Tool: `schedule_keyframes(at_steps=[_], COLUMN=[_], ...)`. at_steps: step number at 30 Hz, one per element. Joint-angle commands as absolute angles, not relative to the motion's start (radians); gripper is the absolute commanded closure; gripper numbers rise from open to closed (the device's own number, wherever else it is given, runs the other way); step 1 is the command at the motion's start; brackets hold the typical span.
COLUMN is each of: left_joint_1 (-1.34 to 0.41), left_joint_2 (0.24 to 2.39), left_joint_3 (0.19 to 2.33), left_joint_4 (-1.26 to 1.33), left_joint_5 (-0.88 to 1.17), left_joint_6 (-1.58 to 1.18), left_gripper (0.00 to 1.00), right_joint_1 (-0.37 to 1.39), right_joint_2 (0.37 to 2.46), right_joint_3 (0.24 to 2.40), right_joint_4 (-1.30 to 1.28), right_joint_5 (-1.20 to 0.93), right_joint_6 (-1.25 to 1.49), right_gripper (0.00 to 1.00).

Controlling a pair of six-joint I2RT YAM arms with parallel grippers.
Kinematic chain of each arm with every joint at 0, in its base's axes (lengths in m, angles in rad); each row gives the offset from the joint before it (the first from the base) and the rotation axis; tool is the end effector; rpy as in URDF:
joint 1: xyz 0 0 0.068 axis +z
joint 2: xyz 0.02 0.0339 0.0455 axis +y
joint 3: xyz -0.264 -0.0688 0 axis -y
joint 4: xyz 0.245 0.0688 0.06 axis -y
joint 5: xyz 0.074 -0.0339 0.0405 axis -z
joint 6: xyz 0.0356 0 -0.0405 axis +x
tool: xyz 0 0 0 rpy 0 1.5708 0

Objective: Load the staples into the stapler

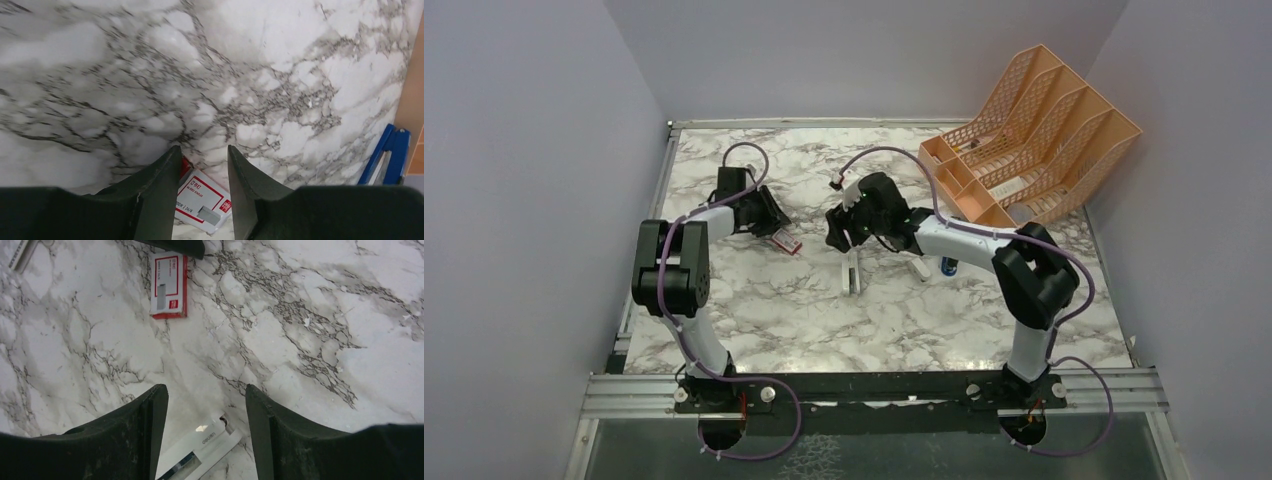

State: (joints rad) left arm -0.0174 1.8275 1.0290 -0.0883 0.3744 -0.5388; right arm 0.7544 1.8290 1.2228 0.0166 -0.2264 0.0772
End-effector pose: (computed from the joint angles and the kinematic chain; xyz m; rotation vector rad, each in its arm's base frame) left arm 0.3684 -0.0194 0.1522 -0.4808 2.4551 -0.6986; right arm 0.2957 0.2889 0.2180 -0.8683 2.0580 0.7129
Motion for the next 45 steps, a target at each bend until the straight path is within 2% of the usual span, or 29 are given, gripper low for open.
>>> schedule_keyframes(at_steps=[1, 3, 5, 8, 11, 18, 24, 30, 36, 39, 45], left_joint_1=[-0.079, -0.076, -0.057, -0.013, 0.032, 0.080, 0.104, 0.104, 0.104, 0.101, 0.040], left_joint_2=[1.788, 1.744, 1.680, 1.564, 1.462, 1.349, 1.327, 1.346, 1.463, 1.547, 1.678], left_joint_3=[0.946, 0.921, 0.915, 0.908, 0.895, 0.876, 0.859, 0.853, 0.890, 0.915, 0.966], left_joint_4=[-0.121, -0.132, -0.191, -0.252, -0.279, -0.318, -0.318, -0.300, -0.247, -0.215, -0.123], left_joint_5=[0.422, 0.372, 0.238, 0.081, 0.011, -0.054, -0.068, -0.017, 0.232, 0.352, 0.523], left_joint_6=[-0.570, -0.595, -0.618, -0.652, -0.673, -0.696, -0.716, -0.711, -0.654, -0.650, -0.677], left_gripper=[0.59, 0.57, 0.53, 0.40, 0.34, 0.33, 0.33, 0.33, 0.28, 0.26, 0.24], right_joint_1=[0.788, 0.813, 0.842, 0.875, 0.899, 0.952, 0.965, 0.965, 0.910, 0.844, 0.740], right_joint_2=[1.910, 1.950, 1.990, 2.053, 2.120, 2.242, 2.278, 2.311, 2.269, 2.231, 2.124], right_joint_3=[1.279, 1.313, 1.354, 1.428, 1.516, 1.643, 1.665, 1.706, 1.662, 1.601, 1.437], right_joint_4=[0.131, 0.131, 0.122, 0.091, 0.014, -0.085, -0.110, -0.179, -0.199, -0.181, -0.115], right_joint_5=[-0.269, -0.241, -0.222, -0.159, -0.101, 0.020, 0.124, 0.113, 0.015, -0.152, -0.360], right_joint_6=[-0.063, -0.097, -0.114, -0.095, -0.062, -0.068, -0.036, -0.039, -0.123, -0.205, -0.444], right_gripper=[0.34, 0.30, 0.27, 0.24, 0.22, 0.22, 0.30, 0.50, 0.64, 0.67, 0.66])
